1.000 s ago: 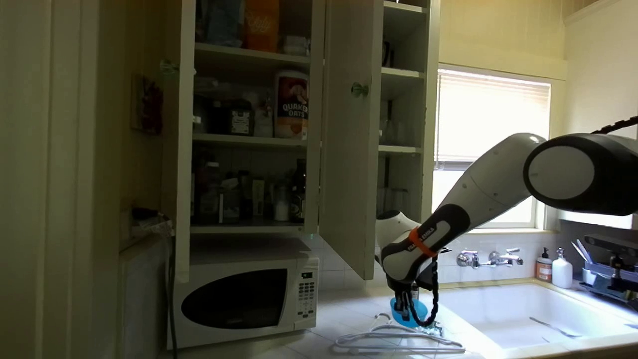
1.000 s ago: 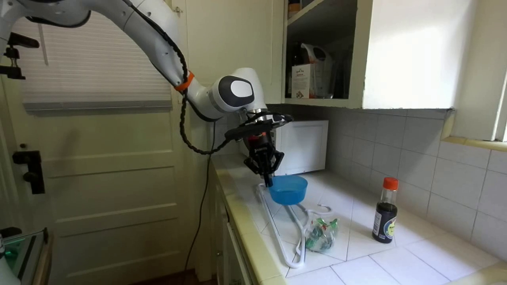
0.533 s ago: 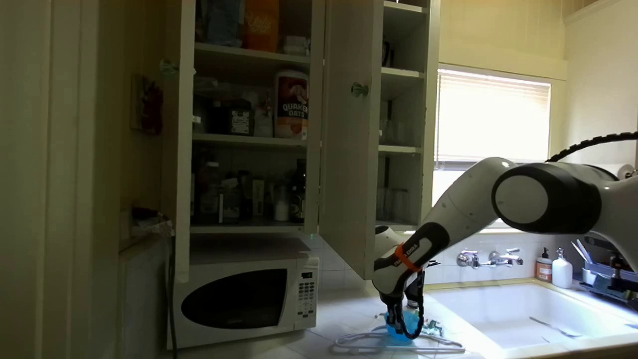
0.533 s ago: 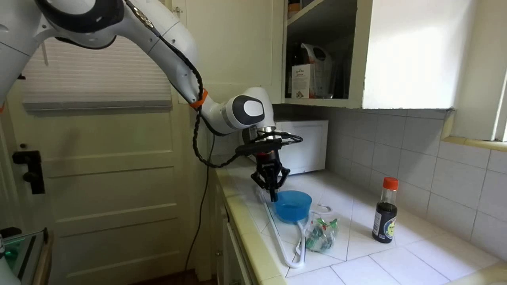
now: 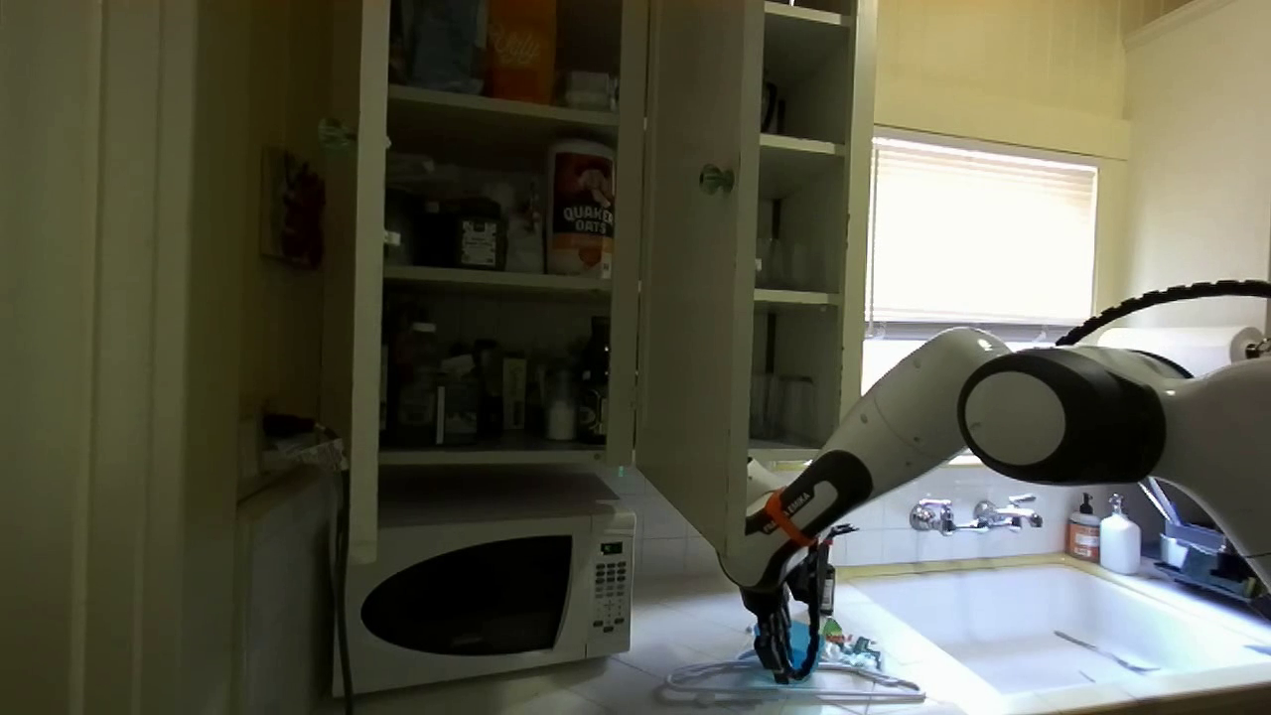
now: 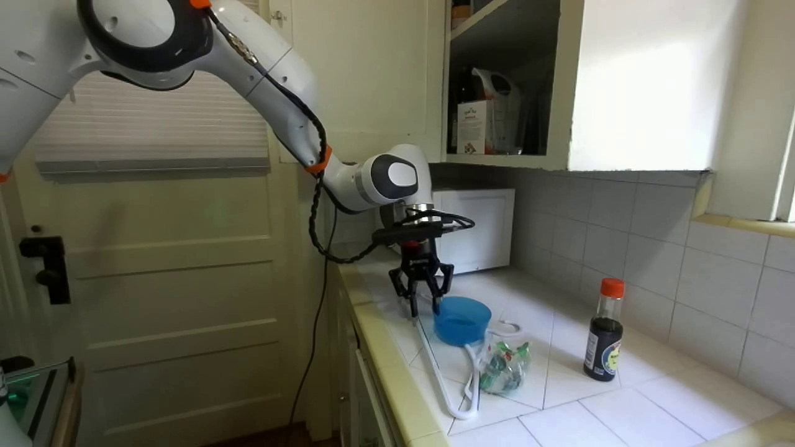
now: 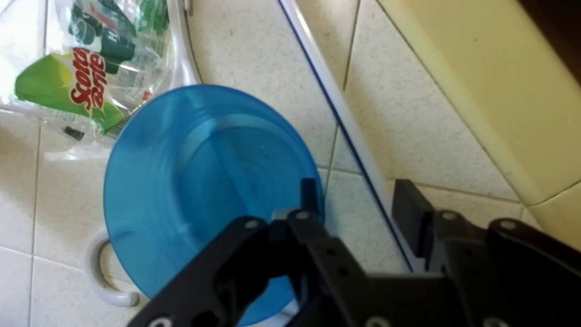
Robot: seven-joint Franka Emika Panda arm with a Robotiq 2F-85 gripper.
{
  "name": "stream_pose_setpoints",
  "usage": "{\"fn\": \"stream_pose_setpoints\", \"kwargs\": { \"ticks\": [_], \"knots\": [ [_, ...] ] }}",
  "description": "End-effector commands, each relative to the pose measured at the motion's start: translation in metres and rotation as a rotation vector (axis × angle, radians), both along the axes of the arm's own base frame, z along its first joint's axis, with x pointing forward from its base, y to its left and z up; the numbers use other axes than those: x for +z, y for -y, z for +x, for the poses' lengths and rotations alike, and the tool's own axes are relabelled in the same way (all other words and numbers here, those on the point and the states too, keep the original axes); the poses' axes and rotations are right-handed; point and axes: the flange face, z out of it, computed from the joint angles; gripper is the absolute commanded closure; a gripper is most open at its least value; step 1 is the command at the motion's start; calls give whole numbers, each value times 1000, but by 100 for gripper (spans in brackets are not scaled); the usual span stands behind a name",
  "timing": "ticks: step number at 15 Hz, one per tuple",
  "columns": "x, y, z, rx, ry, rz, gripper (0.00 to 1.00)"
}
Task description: Open the right side of the cabinet
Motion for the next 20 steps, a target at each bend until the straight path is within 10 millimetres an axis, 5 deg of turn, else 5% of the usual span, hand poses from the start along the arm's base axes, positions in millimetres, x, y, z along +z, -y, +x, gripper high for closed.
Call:
{"fn": "stream_pose_setpoints", "kwargs": {
  "ticks": [1,4,8,15,20],
  "knots": [
    [15,-6,-10,-99,-28,-69,19],
    [39,-7,-20,-240,64,-139,0],
    [77,4,-47,-440,178,-163,0],
    [113,53,-143,-560,298,-17,0],
    [116,51,-211,-549,446,61,0]
  ]
}}
